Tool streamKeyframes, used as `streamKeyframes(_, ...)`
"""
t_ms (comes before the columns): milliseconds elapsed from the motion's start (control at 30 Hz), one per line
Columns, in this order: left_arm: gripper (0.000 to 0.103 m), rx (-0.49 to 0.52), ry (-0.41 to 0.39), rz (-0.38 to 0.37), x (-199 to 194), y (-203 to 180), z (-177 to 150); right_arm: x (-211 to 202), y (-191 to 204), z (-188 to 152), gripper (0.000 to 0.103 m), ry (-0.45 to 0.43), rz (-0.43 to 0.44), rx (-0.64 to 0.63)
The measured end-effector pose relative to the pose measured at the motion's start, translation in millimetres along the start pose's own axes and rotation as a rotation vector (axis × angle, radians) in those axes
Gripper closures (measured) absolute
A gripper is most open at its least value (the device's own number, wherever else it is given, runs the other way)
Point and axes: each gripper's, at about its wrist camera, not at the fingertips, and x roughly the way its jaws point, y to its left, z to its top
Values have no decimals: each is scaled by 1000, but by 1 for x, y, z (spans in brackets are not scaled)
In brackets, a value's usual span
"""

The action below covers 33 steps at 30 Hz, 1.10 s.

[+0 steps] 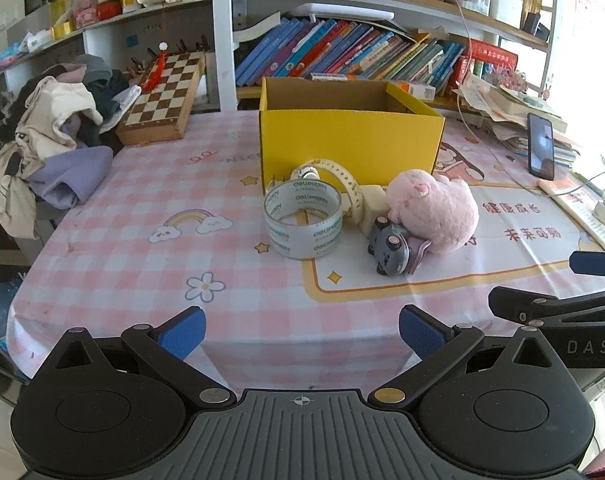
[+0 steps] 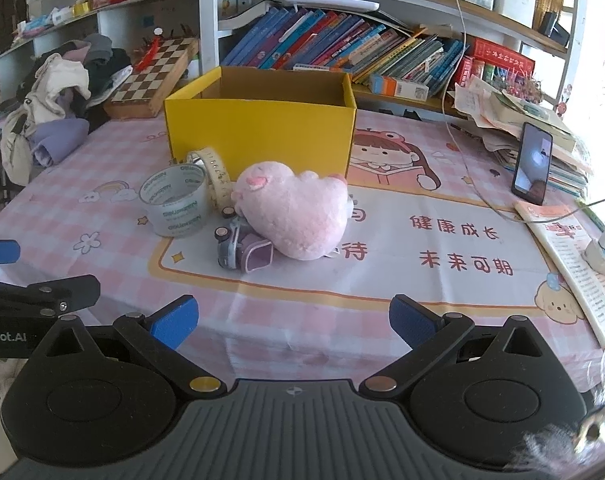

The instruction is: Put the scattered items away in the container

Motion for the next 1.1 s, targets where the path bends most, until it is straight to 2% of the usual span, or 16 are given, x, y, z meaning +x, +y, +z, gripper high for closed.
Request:
streamKeyframes(600, 0, -19, 3, 6, 11, 8, 7, 16, -3, 12, 1, 11, 23, 19)
streamKeyframes(1100, 0, -30, 29, 14, 35, 11, 17, 43, -5, 27, 1, 35, 46, 13)
